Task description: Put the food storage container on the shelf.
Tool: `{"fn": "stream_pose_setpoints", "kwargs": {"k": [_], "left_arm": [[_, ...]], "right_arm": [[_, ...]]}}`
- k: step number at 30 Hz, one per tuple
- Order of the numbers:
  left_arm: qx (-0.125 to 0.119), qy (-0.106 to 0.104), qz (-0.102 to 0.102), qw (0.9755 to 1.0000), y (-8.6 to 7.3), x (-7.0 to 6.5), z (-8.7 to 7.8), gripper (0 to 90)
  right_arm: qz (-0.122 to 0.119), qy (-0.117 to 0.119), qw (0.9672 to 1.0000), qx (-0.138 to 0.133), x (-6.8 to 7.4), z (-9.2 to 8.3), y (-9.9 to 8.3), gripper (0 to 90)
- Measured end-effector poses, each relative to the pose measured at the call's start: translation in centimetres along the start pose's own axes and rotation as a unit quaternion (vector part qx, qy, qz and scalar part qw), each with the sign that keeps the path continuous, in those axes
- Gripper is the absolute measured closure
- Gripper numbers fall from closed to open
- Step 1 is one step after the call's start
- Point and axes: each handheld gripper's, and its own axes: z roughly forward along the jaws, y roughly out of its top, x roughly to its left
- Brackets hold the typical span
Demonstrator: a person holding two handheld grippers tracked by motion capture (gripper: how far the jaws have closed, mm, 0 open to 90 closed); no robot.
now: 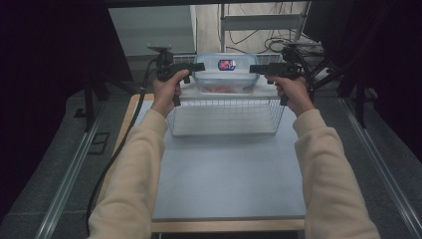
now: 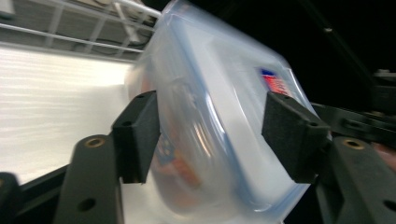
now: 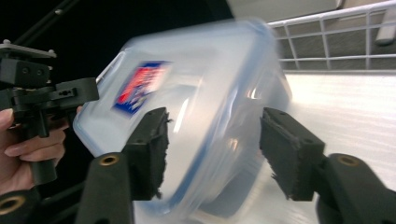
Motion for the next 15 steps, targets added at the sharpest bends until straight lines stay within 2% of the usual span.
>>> {"fn": "stream_pose_setpoints", "kwargs": {"k": [4,5,7,8,9,10,11,12,13,14,15], "left_arm": [[0.004,0.001,0.000,1.0000,0.0,-0.1,0.3,35.1],[-0.001,0.007,0.001,1.0000,0.1,-0.2,0.2,28.4],[-0.008,0.007,0.001,0.9999,0.1,-0.3,0.1,25.3],[-0.026,0.008,0.012,0.9996,0.2,-0.7,-0.6,23.9],[-0.026,0.008,0.012,0.9996,0.2,-0.7,-0.6,22.9],[-0.032,0.004,0.026,0.9991,0.1,-1.4,-1.4,22.3],[-0.032,0.004,0.026,0.9991,0.1,-1.4,-1.4,22.1],[-0.034,0.012,0.050,0.9981,-0.2,-2.1,-2.3,22.3],[-0.034,0.012,0.050,0.9981,-0.2,-2.1,-2.3,22.4],[-0.029,0.012,0.071,0.9970,-0.9,-2.7,-3.2,22.3],[-0.029,0.009,0.078,0.9965,-1.4,-3.1,-3.6,22.3]], "right_arm": [[0.001,-0.014,0.9998,-0.010,0.4,0.2,-0.3,37.1],[-0.010,-0.022,0.9996,-0.016,0.7,0.2,-0.5,35.6],[-0.018,-0.030,0.9992,-0.019,0.9,0.1,-0.6,34.1],[-0.034,-0.038,0.9982,-0.030,1.3,-0.3,-0.8,33.3],[-0.034,-0.038,0.9982,-0.030,1.3,-0.3,-0.8,33.3],[-0.049,-0.033,0.9975,-0.040,1.6,-0.9,-1.0,32.8],[-0.055,-0.028,0.9972,-0.042,1.7,-1.2,-1.1,32.5],[-0.062,-0.022,0.9970,-0.039,1.8,-1.6,-1.3,32.2],[-0.068,-0.018,0.9967,-0.041,2.0,-1.9,-1.6,32.0],[-0.076,-0.014,0.9962,-0.040,2.1,-2.3,-1.9,31.8],[-0.084,-0.010,0.9957,-0.039,2.2,-2.7,-2.3,31.6]]}}
